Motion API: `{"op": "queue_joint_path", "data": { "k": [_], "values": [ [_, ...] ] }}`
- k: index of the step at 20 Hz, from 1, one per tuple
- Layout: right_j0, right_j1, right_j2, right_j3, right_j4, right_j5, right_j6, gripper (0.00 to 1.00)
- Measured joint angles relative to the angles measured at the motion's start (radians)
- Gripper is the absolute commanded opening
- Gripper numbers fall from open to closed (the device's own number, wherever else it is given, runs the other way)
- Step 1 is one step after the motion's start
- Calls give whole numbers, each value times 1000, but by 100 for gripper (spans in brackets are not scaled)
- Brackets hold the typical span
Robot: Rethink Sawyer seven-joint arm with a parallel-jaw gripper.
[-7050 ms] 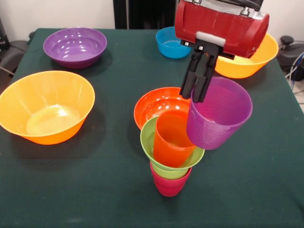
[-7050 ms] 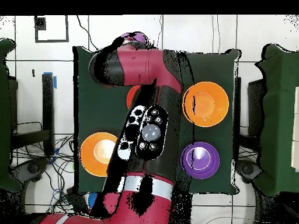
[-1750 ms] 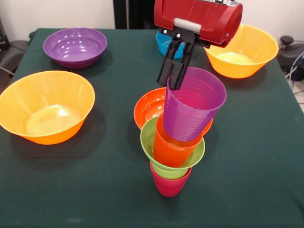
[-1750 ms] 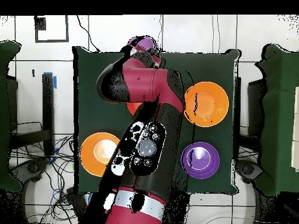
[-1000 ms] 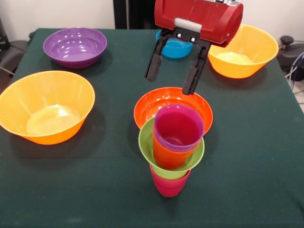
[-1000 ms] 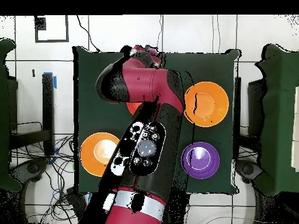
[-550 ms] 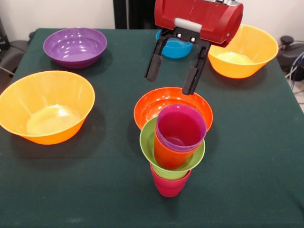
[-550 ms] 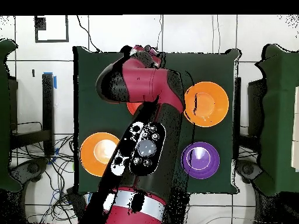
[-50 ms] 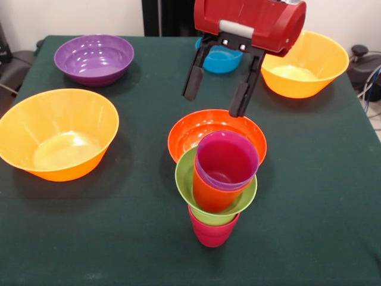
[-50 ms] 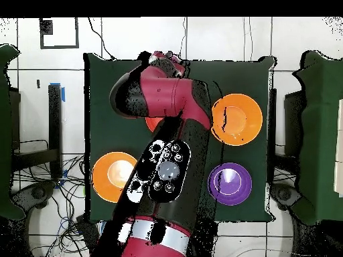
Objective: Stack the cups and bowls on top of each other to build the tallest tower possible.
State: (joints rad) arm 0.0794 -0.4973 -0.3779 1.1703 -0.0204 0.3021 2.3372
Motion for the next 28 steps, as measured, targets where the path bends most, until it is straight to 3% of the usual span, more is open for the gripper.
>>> {"op": "queue_joint_path", "data": {
  "k": [12,28],
  "values": [
    [-37,-57,31,58,4,0,0,100],
    [-48,-76,44,133,5,0,0,100]
  ]
}}
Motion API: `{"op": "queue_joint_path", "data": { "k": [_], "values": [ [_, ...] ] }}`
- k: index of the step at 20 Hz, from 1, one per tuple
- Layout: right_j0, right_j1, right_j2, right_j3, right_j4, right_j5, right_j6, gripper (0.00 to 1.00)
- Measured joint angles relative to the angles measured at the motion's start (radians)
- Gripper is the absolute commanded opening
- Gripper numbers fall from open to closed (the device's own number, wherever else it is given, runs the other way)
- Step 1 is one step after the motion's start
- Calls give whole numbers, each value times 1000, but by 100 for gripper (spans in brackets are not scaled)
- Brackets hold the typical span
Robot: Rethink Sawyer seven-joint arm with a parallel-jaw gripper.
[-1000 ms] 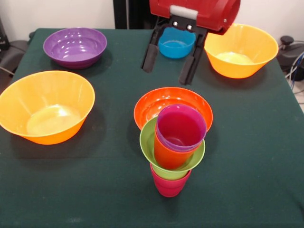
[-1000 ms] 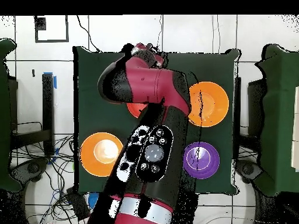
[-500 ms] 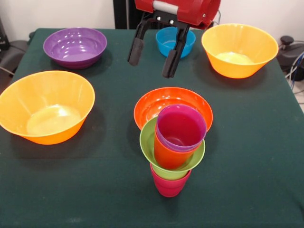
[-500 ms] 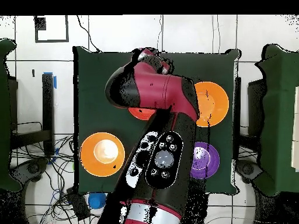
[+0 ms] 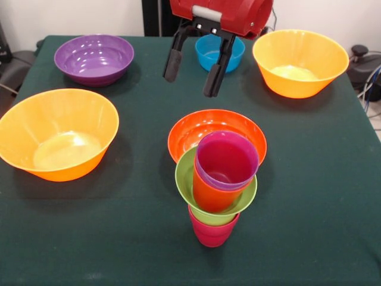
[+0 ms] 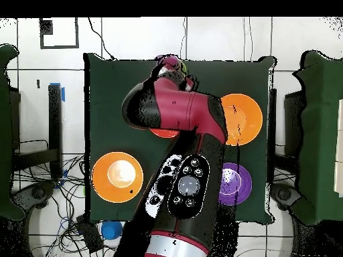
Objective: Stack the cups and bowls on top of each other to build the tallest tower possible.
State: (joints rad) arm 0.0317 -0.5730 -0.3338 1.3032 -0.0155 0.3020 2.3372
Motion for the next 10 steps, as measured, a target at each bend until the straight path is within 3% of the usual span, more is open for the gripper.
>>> {"op": "queue_joint_path", "data": {
  "k": [10],
  "values": [
    [0,1,16,14,0,23,0,100]
  ]
}}
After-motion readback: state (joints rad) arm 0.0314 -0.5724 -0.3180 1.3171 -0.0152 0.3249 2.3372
